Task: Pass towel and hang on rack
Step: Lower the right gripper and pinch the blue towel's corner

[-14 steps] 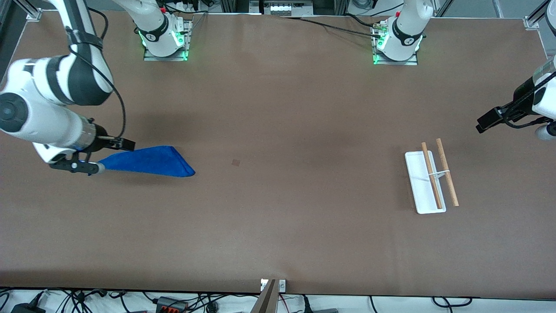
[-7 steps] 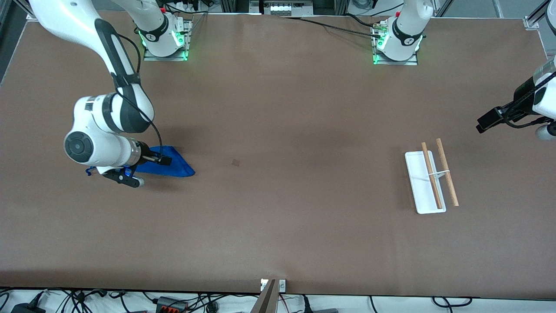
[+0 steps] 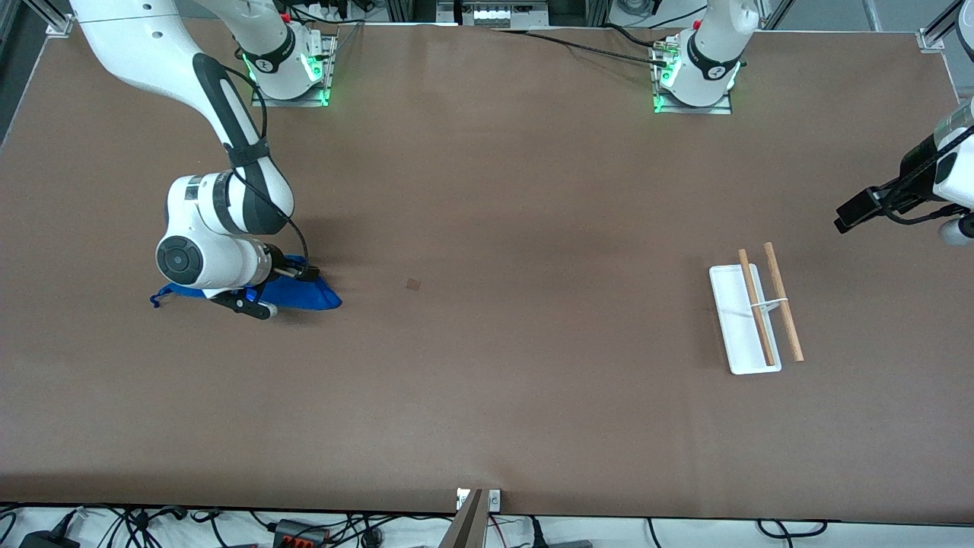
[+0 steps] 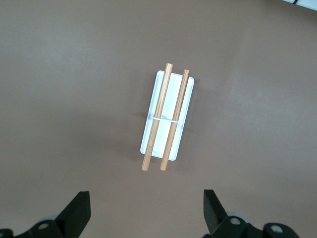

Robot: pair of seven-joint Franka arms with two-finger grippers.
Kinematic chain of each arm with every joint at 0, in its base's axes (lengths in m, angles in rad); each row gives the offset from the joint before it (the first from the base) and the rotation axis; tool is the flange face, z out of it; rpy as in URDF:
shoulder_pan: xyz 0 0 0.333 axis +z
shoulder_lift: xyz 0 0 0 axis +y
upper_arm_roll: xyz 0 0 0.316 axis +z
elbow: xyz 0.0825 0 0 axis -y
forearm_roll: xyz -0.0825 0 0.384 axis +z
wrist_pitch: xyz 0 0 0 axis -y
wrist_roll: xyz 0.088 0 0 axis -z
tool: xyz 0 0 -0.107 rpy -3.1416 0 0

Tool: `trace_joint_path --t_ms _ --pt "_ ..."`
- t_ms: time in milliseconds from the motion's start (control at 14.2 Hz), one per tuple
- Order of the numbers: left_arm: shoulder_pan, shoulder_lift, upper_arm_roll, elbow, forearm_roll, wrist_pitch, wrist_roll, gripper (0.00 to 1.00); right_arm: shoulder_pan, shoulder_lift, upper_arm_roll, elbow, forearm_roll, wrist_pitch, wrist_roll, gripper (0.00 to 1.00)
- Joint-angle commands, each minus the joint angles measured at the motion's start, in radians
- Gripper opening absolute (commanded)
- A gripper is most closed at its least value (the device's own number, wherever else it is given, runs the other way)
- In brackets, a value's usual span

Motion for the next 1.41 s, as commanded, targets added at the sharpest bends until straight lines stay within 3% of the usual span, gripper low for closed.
trace_joint_path --t_ms 0,562,633,844,984,1055,1336 --pt "0.005 0.009 -0.004 0.026 -0.009 -0.018 -0.005 1.00 -0.005 -0.004 -0.003 -0.034 0.018 0.015 0.010 1.00" --pt "0.005 0.009 -0.004 0.026 -0.009 -0.017 -0.003 1.00 -0.020 0.042 -0.003 -0.039 0.027 0.070 0.008 0.98" --pt "0.005 0.010 -0.004 0.026 -0.007 -0.018 -0.003 1.00 -0.020 0.042 -0.003 -0.039 0.027 0.068 0.005 0.90" --pt "0.005 0.009 -0.004 0.026 -0.007 -0.018 -0.003 1.00 -0.043 0.040 -0.003 -0.039 0.029 0.059 -0.007 0.36" --pt "0.005 0.009 -0.004 0.026 -0.009 -0.017 -0.003 1.00 -0.042 0.039 -0.002 -0.035 0.029 0.056 -0.007 0.16" --pt "0.005 0.009 -0.004 0.028 -0.013 -0.017 -0.003 1.00 -0.039 0.037 -0.002 -0.033 0.029 0.054 -0.007 0.07" --pt "0.005 0.024 -0.004 0.052 -0.013 -0.023 -0.003 1.00 -0.033 0.037 -0.002 -0.031 0.027 0.050 -0.013 0.00"
